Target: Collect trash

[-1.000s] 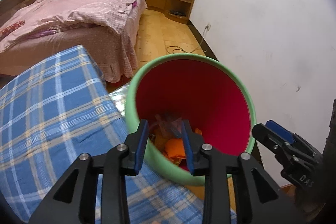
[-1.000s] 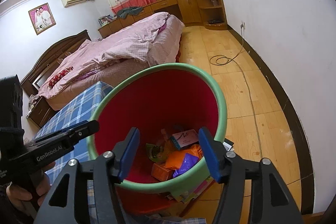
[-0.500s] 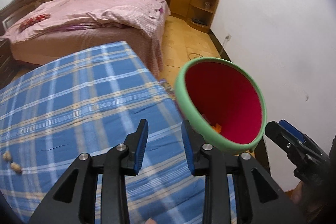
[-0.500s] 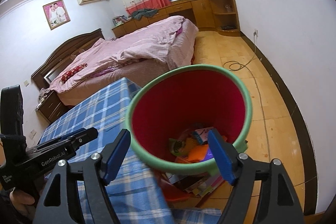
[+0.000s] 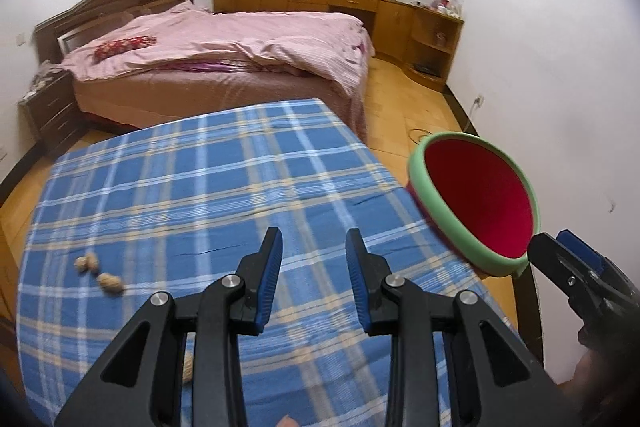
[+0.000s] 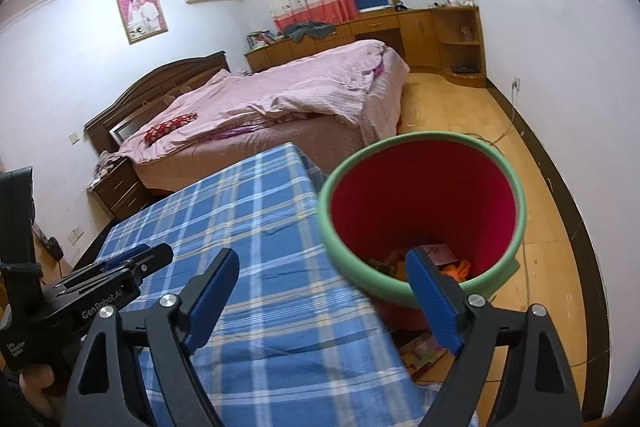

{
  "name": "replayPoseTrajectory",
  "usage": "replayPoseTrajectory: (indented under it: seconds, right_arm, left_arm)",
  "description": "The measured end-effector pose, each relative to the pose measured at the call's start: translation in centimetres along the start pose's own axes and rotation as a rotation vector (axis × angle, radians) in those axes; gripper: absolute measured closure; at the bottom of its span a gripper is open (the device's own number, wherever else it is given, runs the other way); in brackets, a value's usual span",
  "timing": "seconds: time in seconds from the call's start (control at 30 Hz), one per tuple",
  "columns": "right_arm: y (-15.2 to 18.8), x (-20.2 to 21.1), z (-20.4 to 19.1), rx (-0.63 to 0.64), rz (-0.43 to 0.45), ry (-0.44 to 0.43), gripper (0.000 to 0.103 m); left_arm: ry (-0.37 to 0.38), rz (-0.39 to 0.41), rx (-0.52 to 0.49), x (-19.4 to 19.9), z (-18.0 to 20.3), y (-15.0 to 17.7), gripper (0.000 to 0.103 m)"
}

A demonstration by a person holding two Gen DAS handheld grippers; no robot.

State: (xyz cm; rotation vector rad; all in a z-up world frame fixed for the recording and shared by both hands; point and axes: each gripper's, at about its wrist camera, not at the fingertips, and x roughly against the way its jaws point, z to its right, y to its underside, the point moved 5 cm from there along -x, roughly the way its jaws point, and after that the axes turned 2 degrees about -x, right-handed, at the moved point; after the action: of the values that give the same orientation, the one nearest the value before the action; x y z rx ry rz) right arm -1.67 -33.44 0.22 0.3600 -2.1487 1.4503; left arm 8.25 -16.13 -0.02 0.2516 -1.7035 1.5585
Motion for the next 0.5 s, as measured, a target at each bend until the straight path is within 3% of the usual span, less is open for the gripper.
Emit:
replayPoseTrajectory:
  seconds: [0.17, 0.5]
  right_arm:
    - [0.5, 0.9, -2.1, 0.032, 0.027, -0.021, 0.008]
    - [1.7, 2.4, -5.0, 0.090, 0.066, -0.033, 0.003]
  left_arm:
    - [-0.036, 0.021, 0.016, 1.7, -1.5, 0.8, 0.071]
    - [-0.090, 0.054, 0.054, 4.4, -4.0, 2.4, 0.071]
